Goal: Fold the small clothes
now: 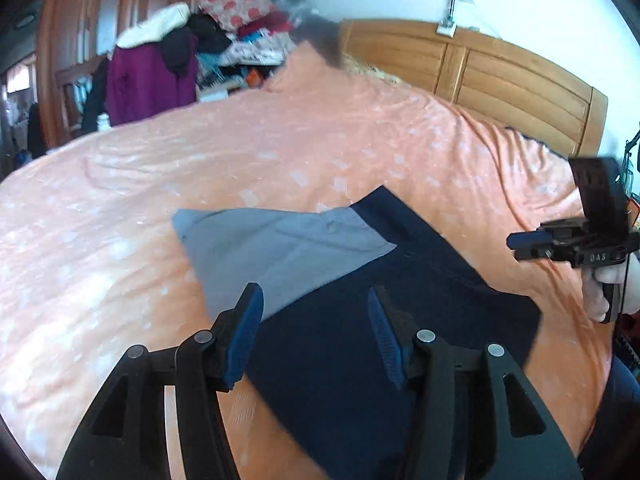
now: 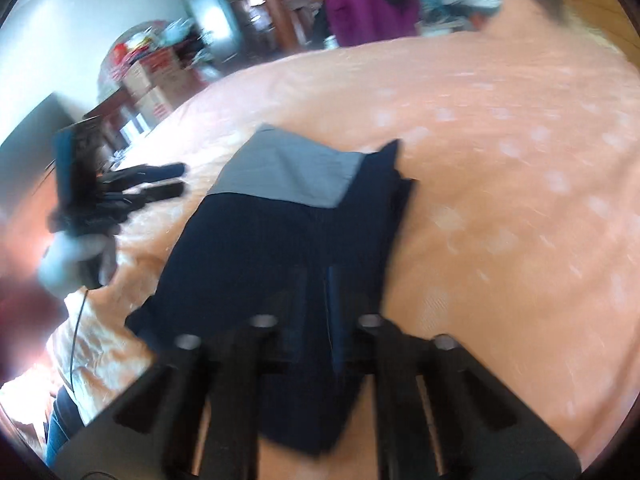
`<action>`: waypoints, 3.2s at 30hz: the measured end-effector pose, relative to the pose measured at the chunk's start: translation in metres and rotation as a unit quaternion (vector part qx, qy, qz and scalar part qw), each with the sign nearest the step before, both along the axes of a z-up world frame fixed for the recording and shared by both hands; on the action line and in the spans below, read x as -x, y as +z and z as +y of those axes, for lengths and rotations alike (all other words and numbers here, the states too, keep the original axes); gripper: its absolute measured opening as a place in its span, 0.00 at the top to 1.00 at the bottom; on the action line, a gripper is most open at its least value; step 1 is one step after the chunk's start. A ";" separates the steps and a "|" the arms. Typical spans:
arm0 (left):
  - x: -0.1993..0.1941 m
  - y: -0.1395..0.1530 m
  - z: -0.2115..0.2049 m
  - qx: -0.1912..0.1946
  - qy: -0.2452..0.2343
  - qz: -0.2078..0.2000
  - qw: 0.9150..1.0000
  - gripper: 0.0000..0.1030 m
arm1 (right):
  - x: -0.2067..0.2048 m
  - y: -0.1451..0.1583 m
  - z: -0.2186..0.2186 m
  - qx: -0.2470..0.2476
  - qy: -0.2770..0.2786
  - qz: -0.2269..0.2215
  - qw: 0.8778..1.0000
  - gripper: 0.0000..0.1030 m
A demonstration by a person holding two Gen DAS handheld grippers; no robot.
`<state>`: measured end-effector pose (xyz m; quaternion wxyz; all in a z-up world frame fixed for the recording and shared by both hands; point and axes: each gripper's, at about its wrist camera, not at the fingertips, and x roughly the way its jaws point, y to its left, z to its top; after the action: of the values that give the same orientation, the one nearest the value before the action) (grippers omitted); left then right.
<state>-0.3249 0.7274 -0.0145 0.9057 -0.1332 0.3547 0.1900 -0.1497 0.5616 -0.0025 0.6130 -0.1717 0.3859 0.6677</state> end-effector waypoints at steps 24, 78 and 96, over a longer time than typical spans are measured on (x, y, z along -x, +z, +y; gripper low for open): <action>-0.022 -0.066 0.115 0.136 0.091 0.006 0.987 0.40 | -0.065 -0.056 0.129 0.064 -0.028 0.003 0.998 0.60; 0.103 -0.048 -0.160 0.224 -0.061 -0.016 0.973 0.45 | -0.004 -0.066 -0.062 0.052 0.024 0.100 0.993 0.91; 0.145 -0.091 -0.174 0.105 0.220 0.164 0.956 0.00 | 0.078 -0.062 -0.143 0.148 -0.145 -0.046 0.977 0.03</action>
<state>-0.4701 0.5530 -0.1054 0.7517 -0.2692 0.4787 0.3652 -0.2278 0.4183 -0.0640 0.6879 -0.2337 0.4728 0.4987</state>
